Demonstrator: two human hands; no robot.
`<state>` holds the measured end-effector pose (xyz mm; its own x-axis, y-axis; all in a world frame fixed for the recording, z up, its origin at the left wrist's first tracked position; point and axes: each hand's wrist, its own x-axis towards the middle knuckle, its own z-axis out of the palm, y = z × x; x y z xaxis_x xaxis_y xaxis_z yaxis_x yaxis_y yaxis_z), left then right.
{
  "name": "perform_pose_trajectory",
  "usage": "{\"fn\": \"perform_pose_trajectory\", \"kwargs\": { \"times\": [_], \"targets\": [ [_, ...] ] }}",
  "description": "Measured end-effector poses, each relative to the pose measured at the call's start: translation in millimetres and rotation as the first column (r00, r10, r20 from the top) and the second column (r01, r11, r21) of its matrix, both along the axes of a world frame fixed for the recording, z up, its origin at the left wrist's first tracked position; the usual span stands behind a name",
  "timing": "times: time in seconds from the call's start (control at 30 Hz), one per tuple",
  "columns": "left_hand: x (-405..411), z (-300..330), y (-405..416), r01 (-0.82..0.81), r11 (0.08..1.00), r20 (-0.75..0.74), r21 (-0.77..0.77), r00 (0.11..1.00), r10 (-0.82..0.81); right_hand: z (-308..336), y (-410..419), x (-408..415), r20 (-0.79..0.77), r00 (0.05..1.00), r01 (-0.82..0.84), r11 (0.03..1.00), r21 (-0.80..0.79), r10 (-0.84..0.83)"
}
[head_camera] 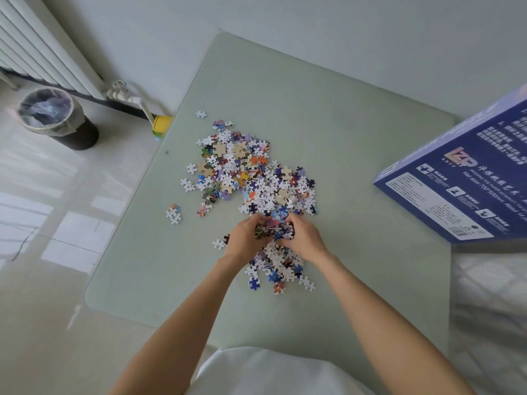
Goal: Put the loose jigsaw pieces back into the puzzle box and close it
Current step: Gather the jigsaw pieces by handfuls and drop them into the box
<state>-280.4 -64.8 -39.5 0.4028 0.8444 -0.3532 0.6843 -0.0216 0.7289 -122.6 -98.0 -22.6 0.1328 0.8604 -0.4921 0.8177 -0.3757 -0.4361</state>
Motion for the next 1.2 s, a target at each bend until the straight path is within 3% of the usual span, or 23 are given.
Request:
{"fn": "perform_pose_trajectory", "kwargs": {
  "times": [0.27,0.6,0.87,1.07,1.2],
  "targets": [
    [-4.2,8.7,3.9,-0.123,0.992,0.036,-0.003,0.992,0.123,6.8,-10.9,9.2,-0.056,0.993,0.108,0.994,0.015,-0.107],
    [-1.6,23.4,-6.9,0.043,0.991,-0.146,0.129,0.989,-0.024,24.2,-35.8,33.7,-0.097,0.992,0.1,0.981,0.167,-0.084],
    [13.2,37.2,-33.2,0.05,0.991,-0.189,0.128,0.982,-0.025,45.4,-56.0,53.7,-0.053,0.996,0.084,0.975,0.205,-0.075],
    [52.0,86.9,-31.7,0.117,0.967,-0.064,0.227,0.992,-0.105,93.5,-73.0,83.7,-0.124,0.992,0.057,0.97,0.236,-0.028],
    [93.9,149.6,-16.6,0.162,0.926,0.098,0.34,0.974,-0.207,166.8,-77.3,129.2,-0.35,0.922,0.28,0.911,0.303,-0.166]
  ]
}}
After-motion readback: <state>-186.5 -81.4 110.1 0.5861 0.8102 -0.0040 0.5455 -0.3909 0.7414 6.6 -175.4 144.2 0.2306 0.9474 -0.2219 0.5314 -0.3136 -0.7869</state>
